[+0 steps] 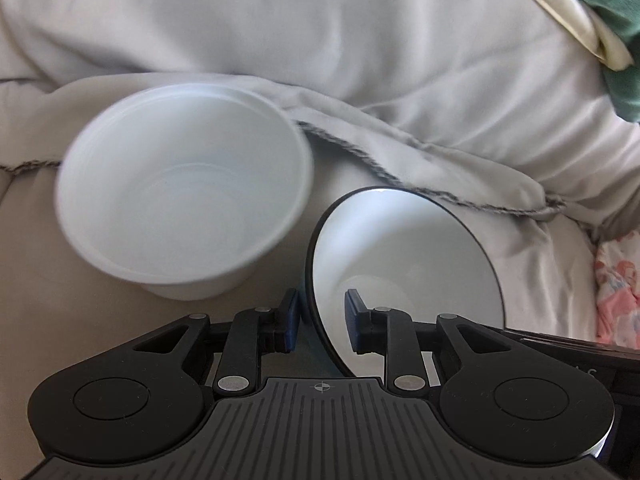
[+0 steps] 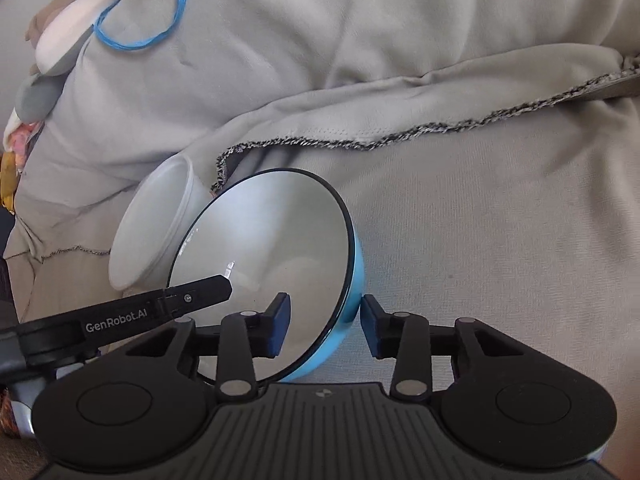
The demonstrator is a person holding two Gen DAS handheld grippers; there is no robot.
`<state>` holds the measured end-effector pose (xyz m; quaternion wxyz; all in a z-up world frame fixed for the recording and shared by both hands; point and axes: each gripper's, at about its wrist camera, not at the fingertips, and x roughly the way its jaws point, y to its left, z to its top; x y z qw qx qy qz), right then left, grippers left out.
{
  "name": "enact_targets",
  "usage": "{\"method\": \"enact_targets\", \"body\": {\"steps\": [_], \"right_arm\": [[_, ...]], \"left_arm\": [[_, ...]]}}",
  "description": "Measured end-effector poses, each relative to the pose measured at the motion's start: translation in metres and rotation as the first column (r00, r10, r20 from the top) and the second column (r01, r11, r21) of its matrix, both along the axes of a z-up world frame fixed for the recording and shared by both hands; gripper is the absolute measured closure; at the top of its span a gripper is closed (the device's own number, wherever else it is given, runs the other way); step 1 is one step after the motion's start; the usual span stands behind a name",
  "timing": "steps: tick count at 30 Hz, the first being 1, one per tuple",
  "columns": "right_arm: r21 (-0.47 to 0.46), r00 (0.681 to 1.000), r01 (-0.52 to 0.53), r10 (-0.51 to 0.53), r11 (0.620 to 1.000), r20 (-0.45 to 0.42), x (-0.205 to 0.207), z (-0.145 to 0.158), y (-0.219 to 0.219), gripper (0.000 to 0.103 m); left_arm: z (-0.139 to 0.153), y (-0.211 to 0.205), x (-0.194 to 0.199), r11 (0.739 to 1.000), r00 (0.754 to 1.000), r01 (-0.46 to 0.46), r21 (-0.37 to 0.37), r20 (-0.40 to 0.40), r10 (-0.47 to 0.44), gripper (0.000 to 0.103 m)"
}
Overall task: Organize plates and bowls
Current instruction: 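Grasp the blue enamel bowl rim with both grippers, then lower the blue bowl into the cream bowl with both grippers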
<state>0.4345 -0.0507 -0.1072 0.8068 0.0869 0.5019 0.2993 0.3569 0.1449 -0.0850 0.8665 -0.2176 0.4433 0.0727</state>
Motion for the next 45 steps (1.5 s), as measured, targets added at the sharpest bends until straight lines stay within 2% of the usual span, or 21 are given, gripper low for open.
{"method": "enact_targets", "body": {"steps": [4,9,14,19,26,29,33,36,39,40,42,45], "right_arm": [[-0.029,0.996,0.075,-0.074,0.997,0.04,-0.003,0.009,-0.038,0.065],[-0.036,0.984,0.169,-0.167,0.985,0.055,-0.002,0.012,-0.091,0.065],[0.022,0.98,0.197,-0.197,0.98,-0.027,0.008,-0.003,-0.112,0.065],[0.05,0.971,0.209,-0.201,0.977,-0.132,0.021,-0.028,-0.101,0.065],[0.035,0.976,0.185,-0.18,0.982,-0.118,0.025,-0.027,-0.094,0.065],[0.012,0.981,0.183,-0.181,0.983,-0.069,0.022,-0.022,-0.091,0.065],[-0.024,0.984,0.177,-0.177,0.984,0.032,0.01,-0.005,-0.087,0.065],[0.007,0.981,0.186,-0.186,0.983,0.061,0.001,0.017,-0.094,0.065],[0.042,0.977,0.179,-0.183,0.983,0.112,-0.018,0.05,-0.1,0.065],[0.042,0.977,0.179,-0.183,0.983,0.112,-0.018,0.05,-0.1,0.065],[0.046,0.976,0.162,-0.167,0.986,0.139,-0.037,0.068,-0.105,0.065],[0.044,0.982,0.152,-0.156,0.987,0.106,-0.059,0.072,-0.114,0.065]], "left_arm": [[-0.002,-0.029,0.008,0.994,0.996,0.079,-0.072,-0.031,-0.082,0.074],[-0.004,-0.067,0.011,0.967,0.978,0.197,-0.16,-0.041,-0.206,0.075],[-0.005,-0.084,0.026,0.974,0.976,0.21,-0.084,-0.034,-0.213,0.075],[-0.017,-0.085,0.047,0.974,0.976,0.208,-0.087,-0.054,-0.213,0.076],[-0.031,-0.085,0.063,0.971,0.971,0.21,-0.112,-0.092,-0.221,0.076],[-0.029,-0.084,0.064,0.973,0.974,0.195,-0.122,-0.093,-0.207,0.076],[-0.018,-0.089,0.059,0.97,0.972,0.223,-0.098,-0.057,-0.229,0.076],[0.001,-0.085,0.048,0.965,0.972,0.23,-0.126,-0.011,-0.233,0.076],[0.033,-0.087,0.027,0.961,0.969,0.247,-0.121,0.052,-0.243,0.076],[0.044,-0.088,0.017,0.959,0.966,0.257,-0.12,0.07,-0.25,0.076],[0.06,-0.091,-0.004,0.953,0.961,0.274,-0.128,0.084,-0.265,0.076],[0.068,-0.099,-0.031,0.946,0.956,0.292,-0.139,0.053,-0.288,0.076]]}}
